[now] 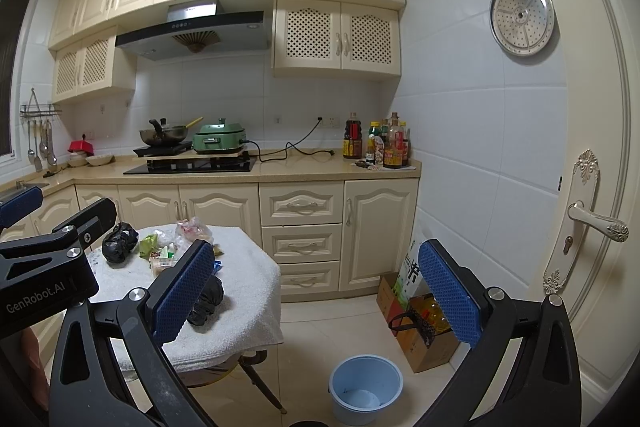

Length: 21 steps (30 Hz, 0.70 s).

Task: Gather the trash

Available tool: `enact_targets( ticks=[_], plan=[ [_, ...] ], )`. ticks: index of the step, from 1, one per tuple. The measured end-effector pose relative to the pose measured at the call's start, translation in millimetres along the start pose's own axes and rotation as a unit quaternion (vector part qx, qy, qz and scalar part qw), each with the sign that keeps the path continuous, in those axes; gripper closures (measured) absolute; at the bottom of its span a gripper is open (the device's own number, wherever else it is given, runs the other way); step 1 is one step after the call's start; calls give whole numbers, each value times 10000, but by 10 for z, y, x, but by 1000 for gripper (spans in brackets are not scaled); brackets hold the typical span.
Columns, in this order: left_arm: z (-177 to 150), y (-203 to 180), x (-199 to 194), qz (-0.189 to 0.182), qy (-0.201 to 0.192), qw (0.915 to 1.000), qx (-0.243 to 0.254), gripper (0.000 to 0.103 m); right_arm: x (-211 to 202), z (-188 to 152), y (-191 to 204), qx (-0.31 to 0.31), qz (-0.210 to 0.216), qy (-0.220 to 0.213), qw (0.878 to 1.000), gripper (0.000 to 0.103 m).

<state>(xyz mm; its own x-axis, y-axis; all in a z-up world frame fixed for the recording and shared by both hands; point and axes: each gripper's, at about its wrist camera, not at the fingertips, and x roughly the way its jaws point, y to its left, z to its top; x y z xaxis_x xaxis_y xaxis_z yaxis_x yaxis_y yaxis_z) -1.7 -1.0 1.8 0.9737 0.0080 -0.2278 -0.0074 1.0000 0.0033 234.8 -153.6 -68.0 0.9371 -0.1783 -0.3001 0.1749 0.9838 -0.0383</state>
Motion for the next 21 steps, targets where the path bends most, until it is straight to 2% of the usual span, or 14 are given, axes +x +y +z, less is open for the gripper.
enact_targets(
  ticks=[21],
  plan=[
    [-15, 18, 5, 15, 12, 10000, -9, 1, -15, -23, -22, -15, 34, 7, 10000, 0]
  ],
)
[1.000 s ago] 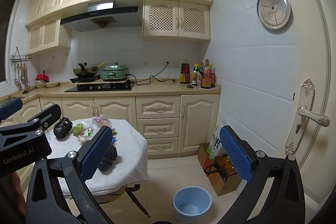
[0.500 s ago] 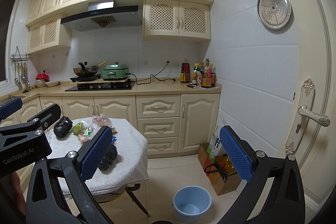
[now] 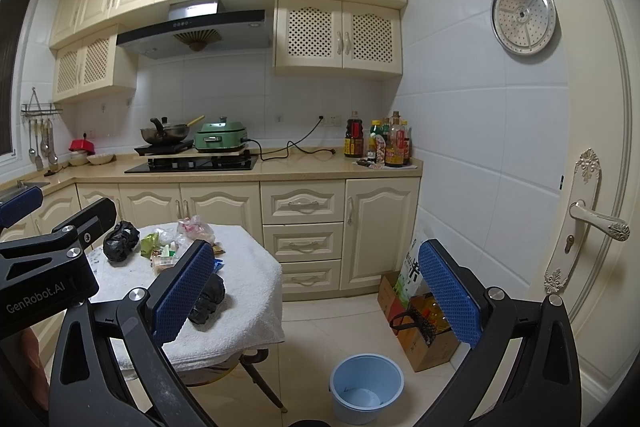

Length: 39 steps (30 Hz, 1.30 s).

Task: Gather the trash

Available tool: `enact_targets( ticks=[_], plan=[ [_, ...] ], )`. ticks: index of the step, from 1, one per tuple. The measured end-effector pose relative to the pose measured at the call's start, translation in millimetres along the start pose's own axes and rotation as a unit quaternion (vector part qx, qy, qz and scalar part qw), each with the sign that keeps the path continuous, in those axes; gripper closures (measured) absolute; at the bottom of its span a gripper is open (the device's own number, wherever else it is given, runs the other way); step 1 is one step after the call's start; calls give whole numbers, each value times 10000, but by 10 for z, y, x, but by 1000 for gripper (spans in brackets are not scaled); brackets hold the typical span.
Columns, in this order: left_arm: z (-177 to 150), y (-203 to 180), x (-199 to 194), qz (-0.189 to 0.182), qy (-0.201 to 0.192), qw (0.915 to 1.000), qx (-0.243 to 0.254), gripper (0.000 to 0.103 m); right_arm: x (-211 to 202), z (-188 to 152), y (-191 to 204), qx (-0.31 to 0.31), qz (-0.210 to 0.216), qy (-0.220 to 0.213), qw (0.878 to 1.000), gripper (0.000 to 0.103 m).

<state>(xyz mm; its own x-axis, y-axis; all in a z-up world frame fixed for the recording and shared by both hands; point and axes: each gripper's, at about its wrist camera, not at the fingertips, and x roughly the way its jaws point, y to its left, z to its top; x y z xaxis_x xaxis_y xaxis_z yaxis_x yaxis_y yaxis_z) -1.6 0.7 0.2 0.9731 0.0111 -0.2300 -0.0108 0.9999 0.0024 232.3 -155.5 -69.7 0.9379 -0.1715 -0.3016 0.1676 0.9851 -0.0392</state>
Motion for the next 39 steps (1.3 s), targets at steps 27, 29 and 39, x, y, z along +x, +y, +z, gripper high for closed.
enact_targets(
  ticks=[27, 29, 39],
  plan=[
    [-9, 15, 1, 19, 16, 10000, 10, 1, 0, -30, 35, -15, 0, 19, 10000, 0],
    [-11, 15, 1, 22, 14, 10000, 9, 1, 3, -40, 40, -17, -1, 20, 10000, 0],
    [-32, 49, 57, 32, 78, 10000, 19, 1, 97, -80, 49, -11, 37, 115, 9999, 0]
  ],
)
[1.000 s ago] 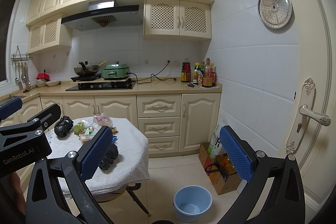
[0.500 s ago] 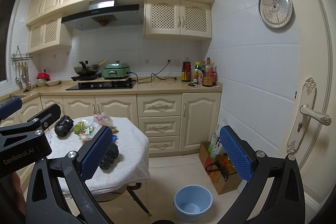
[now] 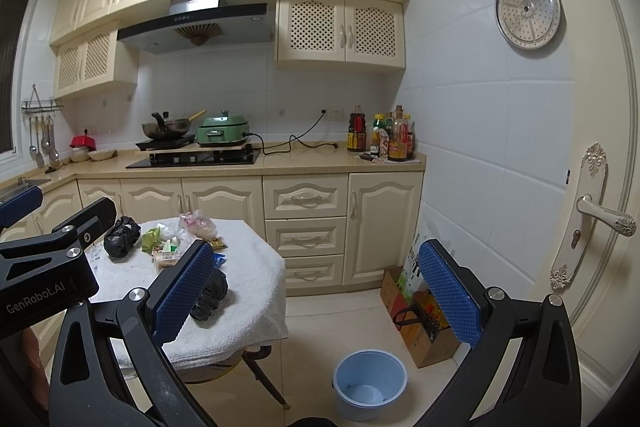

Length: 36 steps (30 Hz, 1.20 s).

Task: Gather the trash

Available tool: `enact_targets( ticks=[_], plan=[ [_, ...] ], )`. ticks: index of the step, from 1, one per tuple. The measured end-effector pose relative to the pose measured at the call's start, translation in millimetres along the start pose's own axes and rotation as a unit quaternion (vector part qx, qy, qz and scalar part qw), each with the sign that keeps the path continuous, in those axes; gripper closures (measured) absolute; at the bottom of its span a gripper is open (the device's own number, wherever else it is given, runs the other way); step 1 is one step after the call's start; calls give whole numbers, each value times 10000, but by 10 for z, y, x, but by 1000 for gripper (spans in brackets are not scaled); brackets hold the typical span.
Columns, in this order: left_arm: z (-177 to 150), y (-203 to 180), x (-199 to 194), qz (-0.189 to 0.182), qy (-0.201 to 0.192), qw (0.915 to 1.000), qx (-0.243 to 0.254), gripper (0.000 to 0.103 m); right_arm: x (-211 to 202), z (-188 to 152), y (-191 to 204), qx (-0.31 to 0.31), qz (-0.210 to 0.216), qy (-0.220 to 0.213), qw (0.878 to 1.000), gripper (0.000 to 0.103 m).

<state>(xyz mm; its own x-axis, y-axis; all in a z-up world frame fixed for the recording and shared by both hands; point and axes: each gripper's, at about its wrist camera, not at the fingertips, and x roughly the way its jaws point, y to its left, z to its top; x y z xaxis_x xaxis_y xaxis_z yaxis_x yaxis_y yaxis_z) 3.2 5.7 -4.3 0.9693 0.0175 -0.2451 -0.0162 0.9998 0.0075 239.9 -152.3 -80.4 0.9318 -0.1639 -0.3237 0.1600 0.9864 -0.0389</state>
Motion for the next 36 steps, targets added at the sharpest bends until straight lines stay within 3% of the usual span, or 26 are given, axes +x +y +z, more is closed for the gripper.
enact_targets(
  ticks=[12, 16, 22, 30, 36],
  plan=[
    [17, 107, 150, 23, -79, 10000, 12, 1, 151, 5, 93, -49, 68, 83, 9999, 0],
    [6, 164, 258, -239, -106, 9997, -3, 0, 220, -9, 180, -123, 115, -10, 9999, 0],
    [-95, 529, 610, 190, -143, 9997, -80, 1, 501, -99, 205, -47, 123, 102, 9999, 0],
    [-268, 977, 1542, 812, 675, 9936, -411, 1, 1333, -424, 366, 31, 298, 979, 9947, 0],
    [-417, 1145, 2446, 1012, 1658, 9799, -464, 1, 2109, -789, 825, 92, 940, 1877, 9777, 0]
  ],
)
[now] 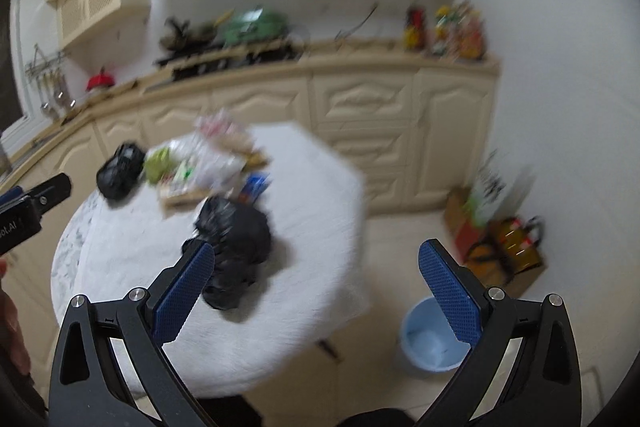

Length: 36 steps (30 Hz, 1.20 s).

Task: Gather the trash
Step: 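Grasp the black plastic bag with the right tool while the left tool grasps clear plastic wrap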

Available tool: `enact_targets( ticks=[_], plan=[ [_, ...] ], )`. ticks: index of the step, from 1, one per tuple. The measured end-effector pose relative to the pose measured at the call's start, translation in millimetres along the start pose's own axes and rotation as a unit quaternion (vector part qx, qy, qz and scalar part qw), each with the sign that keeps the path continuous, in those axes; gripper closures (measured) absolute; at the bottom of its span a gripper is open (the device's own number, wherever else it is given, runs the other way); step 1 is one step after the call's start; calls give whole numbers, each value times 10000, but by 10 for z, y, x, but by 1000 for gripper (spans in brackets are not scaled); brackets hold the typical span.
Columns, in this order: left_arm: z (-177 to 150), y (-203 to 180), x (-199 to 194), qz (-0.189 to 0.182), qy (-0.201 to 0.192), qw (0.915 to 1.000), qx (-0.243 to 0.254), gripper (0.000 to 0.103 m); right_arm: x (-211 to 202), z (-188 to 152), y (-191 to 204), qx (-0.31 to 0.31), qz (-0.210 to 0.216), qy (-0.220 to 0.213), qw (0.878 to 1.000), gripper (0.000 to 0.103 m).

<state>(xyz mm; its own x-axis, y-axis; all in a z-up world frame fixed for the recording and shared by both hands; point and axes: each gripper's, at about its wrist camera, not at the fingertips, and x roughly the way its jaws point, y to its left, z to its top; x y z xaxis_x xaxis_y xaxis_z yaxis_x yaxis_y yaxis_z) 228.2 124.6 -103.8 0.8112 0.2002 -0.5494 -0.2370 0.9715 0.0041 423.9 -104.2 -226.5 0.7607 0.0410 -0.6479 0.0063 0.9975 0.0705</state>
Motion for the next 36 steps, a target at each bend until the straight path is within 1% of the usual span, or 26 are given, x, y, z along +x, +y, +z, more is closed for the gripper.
enact_targets(
  ticks=[1, 4, 6, 8, 9, 10, 11, 13, 14, 16, 18, 19, 21, 22, 24, 25, 27, 28, 29, 31, 32, 33, 34, 35, 36],
  plan=[
    [17, -19, 202, 94, 183, 9998, 71, 1, 178, -8, 80, -35, 119, 166, 9998, 0],
    [142, -64, 521, 209, 469, 9985, 180, 1, 608, -27, 291, -110, 386, 531, 9978, 0],
    [176, -57, 705, 218, 592, 9978, 213, 1, 834, -56, 378, -100, 544, 717, 9959, 0],
    [223, -113, 867, 201, 709, 9970, 244, 1, 1080, -82, 432, -120, 530, 940, 9941, 0],
    [260, -168, 965, 176, 762, 9965, 284, 1, 1174, -95, 421, -46, 713, 998, 9924, 0],
    [260, -178, 978, 163, 769, 9964, 317, 1, 1226, -102, 406, 54, 928, 1032, 9903, 2],
    [295, -250, 1072, 137, 815, 9958, 393, 1, 1248, -108, 369, 147, 1105, 1033, 9884, 4],
    [341, -329, 1199, 114, 870, 9950, 487, 1, 1241, -113, 254, 354, 1627, 1015, 9808, 23],
    [379, -397, 1316, 93, 921, 9944, 505, 1, 1228, -103, 215, 393, 1704, 1036, 9791, 23],
    [445, -483, 1496, -13, 1016, 9937, 463, 1, 1200, -83, 172, 348, 1727, 988, 9794, 26],
    [487, -534, 1626, -169, 1090, 9931, 409, 1, 1089, -57, 35, 317, 1501, 789, 9850, 26],
    [527, -569, 1715, -249, 1131, 9926, 362, 1, 1077, -37, 5, 324, 1453, 731, 9861, 26],
    [586, -604, 1866, -434, 1268, 9905, 311, 1, 1050, -12, -123, 356, 1291, 618, 9891, 26],
    [622, -648, 2012, -505, 1389, 9884, 346, 1, 1034, 1, -203, 402, 1264, 545, 9897, 26],
    [636, -690, 2150, -497, 1499, 9866, 419, 1, 1060, 20, -310, 480, 1202, 482, 9904, 26],
    [642, -749, 2296, -447, 1565, 9854, 510, 1, 1077, 31, -348, 479, 1138, 466, 9912, 26],
    [635, -809, 2462, -397, 1690, 9829, 609, 8, 1115, 44, -409, 530, 1147, 467, 9909, 26],
    [630, -832, 2552, -384, 1761, 9816, 636, 21, 1130, 43, -437, 572, 1186, 477, 9901, 26],
    [635, -831, 2657, -410, 1845, 9801, 600, 29, 1142, 43, -443, 579, 1217, 484, 9897, 26],
    [653, -844, 2806, -417, 1971, 9783, 476, 35, 1158, 37, -446, 597, 1292, 481, 9887, 26],
    [679, -821, 2853, -463, 1939, 9791, 400, 37, 1157, 32, -439, 606, 1329, 490, 9881, 26],
    [684, -823, 2870, -456, 1920, 9795, 397, 46, 1171, 33, -434, 612, 1372, 503, 9874, 26],
    [703, -816, 2887, -461, 1874, 9804, 411, 62, 1172, 30, -433, 616, 1395, 500, 9870, 26],
    [725, -799, 2909, -488, 1825, 9811, 409, 85, 1170, 27, -430, 613, 1415, 502, 9868, 26],
    [744, -777, 2931, -520, 1804, 9815, 381, 86, 1172, 30, -424, 612, 1448, 499, 9863, 26]
  ],
)
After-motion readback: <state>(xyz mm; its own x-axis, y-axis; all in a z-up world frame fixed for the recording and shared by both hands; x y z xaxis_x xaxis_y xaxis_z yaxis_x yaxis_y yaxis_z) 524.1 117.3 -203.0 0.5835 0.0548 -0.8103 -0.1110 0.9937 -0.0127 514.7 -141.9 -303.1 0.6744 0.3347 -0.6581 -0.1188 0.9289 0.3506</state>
